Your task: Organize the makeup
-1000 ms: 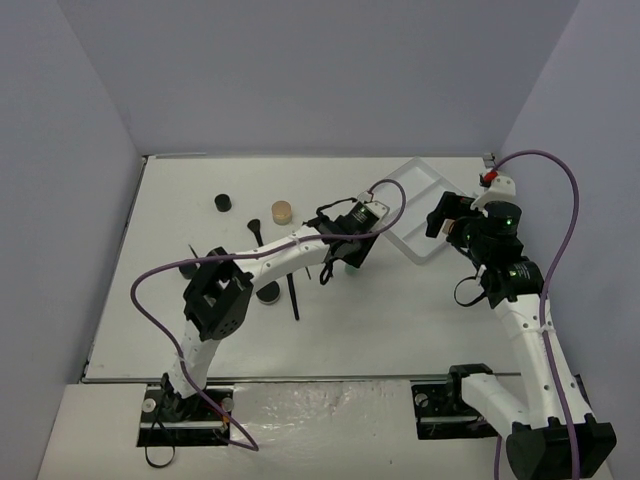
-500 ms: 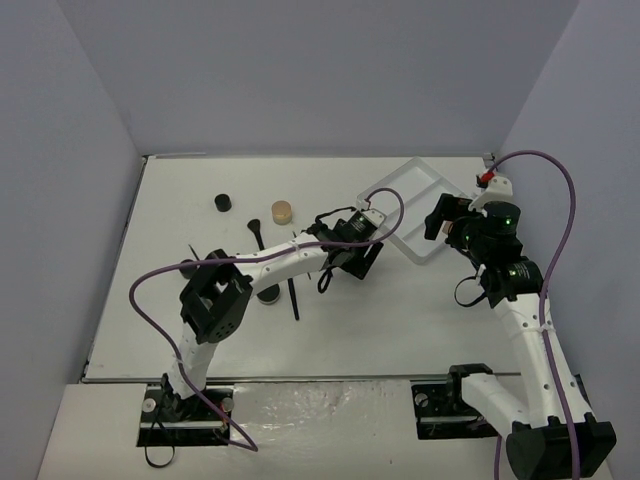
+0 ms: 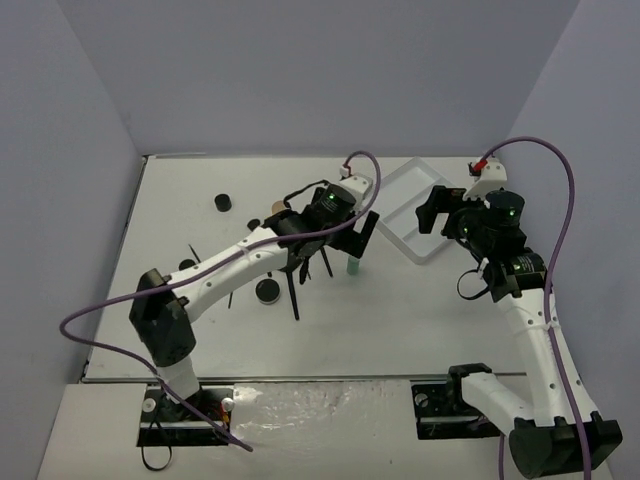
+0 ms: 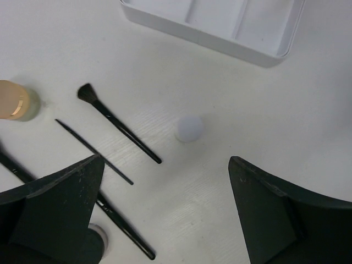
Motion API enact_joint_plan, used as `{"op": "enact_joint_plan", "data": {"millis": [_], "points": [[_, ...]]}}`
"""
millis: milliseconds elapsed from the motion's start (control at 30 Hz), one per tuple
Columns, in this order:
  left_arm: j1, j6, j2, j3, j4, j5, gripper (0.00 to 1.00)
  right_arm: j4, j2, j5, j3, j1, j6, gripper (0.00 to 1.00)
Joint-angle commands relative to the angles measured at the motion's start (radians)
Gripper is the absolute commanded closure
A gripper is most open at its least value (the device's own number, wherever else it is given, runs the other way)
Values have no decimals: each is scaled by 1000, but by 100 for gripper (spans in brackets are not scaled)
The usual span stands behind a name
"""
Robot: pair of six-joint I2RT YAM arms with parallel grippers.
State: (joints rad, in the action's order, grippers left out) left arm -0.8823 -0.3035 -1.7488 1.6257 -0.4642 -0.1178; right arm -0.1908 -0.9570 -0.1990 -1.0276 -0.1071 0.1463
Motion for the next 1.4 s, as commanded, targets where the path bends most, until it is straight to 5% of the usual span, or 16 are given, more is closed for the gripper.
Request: {"op": "enact_joint_plan", "data": {"millis": [0, 567, 967, 1367], "points": [[106, -32, 195, -23, 15, -38, 4, 55, -44, -82, -66, -42, -43, 0], [680, 43, 704, -440, -146, -179, 3, 80, -422, 128, -67, -479, -58, 5], [689, 53, 905, -752, 32, -278, 3, 148, -590, 249, -48, -521, -26, 23], [689, 69, 891, -782, 89, -259, 3, 219, -653, 276, 1, -520, -6, 47]]}}
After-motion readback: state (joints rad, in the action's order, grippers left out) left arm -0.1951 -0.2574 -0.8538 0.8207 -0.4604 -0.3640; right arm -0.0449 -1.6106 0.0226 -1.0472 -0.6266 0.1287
